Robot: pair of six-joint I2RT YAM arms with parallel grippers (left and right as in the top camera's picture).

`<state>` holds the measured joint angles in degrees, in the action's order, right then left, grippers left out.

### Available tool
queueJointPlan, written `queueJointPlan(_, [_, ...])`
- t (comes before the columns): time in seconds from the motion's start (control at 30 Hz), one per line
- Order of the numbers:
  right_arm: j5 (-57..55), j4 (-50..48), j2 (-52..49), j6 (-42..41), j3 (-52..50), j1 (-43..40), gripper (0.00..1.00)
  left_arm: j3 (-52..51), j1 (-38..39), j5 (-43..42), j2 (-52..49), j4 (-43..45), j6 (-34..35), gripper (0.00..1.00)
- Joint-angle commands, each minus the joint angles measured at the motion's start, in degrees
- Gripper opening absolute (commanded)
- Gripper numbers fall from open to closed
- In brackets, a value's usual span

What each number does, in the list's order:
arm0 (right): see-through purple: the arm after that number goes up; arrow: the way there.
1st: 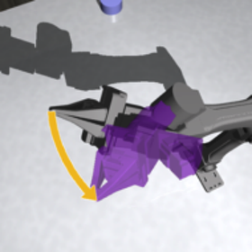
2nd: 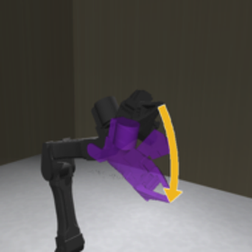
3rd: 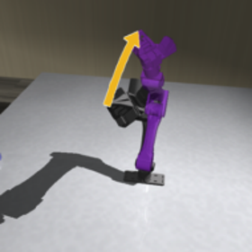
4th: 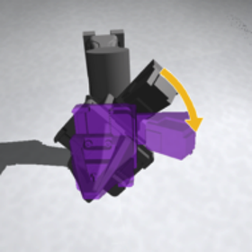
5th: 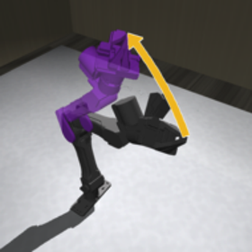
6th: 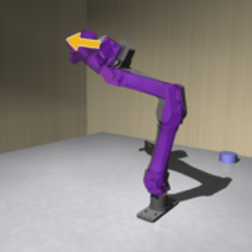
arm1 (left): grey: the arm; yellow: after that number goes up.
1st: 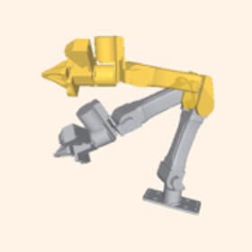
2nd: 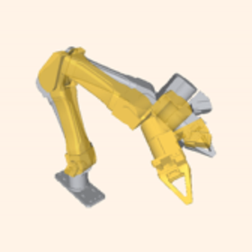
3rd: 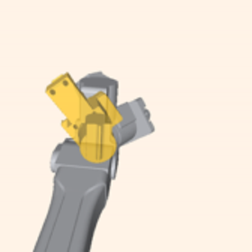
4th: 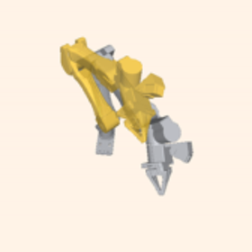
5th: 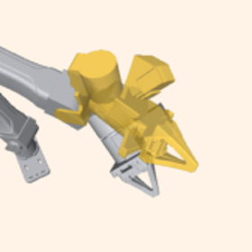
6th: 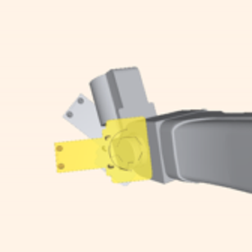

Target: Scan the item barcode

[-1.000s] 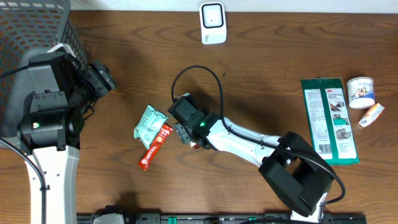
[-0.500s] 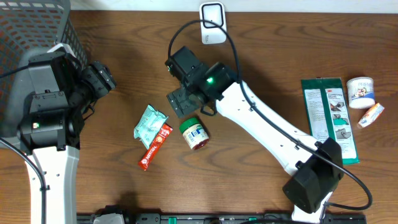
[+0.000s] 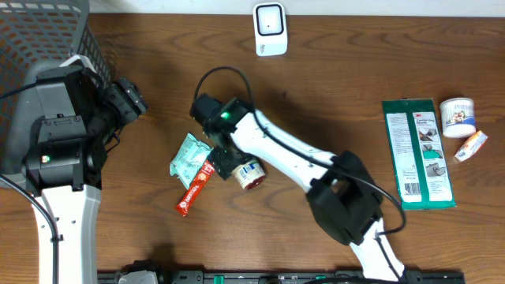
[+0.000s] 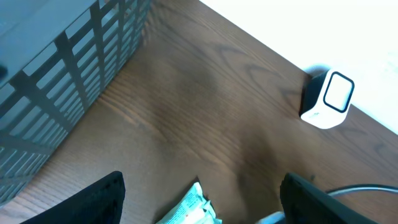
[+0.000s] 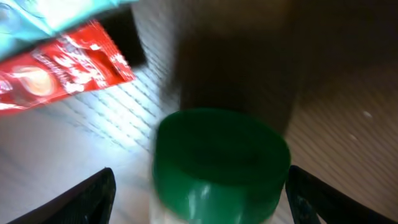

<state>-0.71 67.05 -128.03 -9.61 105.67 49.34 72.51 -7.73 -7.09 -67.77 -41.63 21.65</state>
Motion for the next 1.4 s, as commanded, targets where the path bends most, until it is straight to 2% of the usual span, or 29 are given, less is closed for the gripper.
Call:
queueJointPlan(0.0, [-2.2, 0.3, -1.4, 2.0, 0.3, 0.0, 0.78, 0.1, -0.2, 0.7, -0.2, 0.0, 0.1, 0.81])
queueJointPlan(0.1, [-2.2, 0.7, -1.6, 1.9, 0.3, 0.1, 0.70, 0.1, -0.2, 0.7, -0.2, 0.0, 0.1, 0.81])
queueJointPlan(0.27, [-2.4, 0.3, -1.7, 2.0, 0.3, 0.7, 0.72, 0.1, -0.2, 0.7, -0.3, 0.0, 0.1, 0.81])
queueJointPlan(0.37, [-2.5, 0.2, -1.7, 2.0, 0.3, 0.7, 0.68, 0.1, -0.2, 0.7, -0.3, 0.0, 0.1, 0.81])
queueJointPlan(0.87, [-4.0, -1.5, -2.5, 3.6, -2.3, 0.7, 0.70, 0.1, -0.2, 0.7, -0.3, 0.0, 0.1, 0.81])
queueJointPlan(0.97, [-3.9, -1.3, -2.5, 4.1, -3.2, 0.7, 0.67, 0.1, -0.2, 0.7, -0.3, 0.0, 0.1, 0.81])
queueJointPlan(1.0, [-4.0, -1.4, -2.5, 4.2, -3.2, 0.7, 0.58, 0.1, -0.2, 0.7, -0.3, 0.0, 0.1, 0.81])
queueJointPlan(1.07, [-4.0, -1.3, -2.5, 4.2, -2.5, 0.7, 0.46, 0.1, -0.2, 0.7, -0.3, 0.0, 0.1, 0.81])
queueJointPlan(1.13, [-4.0, -0.3, -2.3, 4.1, -0.4, 0.7, 0.38, 0.1, -0.2, 0.7, -0.3, 0.0, 0.1, 0.81])
queueJointPlan(1.2, [-3.8, 1.0, -1.8, 4.1, 2.0, 0.7, 0.33, 0.1, -0.2, 0.7, -0.3, 0.0, 0.1, 0.81])
queueJointPlan(1.37, [-2.2, 2.6, 0.7, 2.1, 6.0, 0.6, 0.33, 0.1, -0.2, 0.7, -0.3, 0.0, 0.1, 0.81])
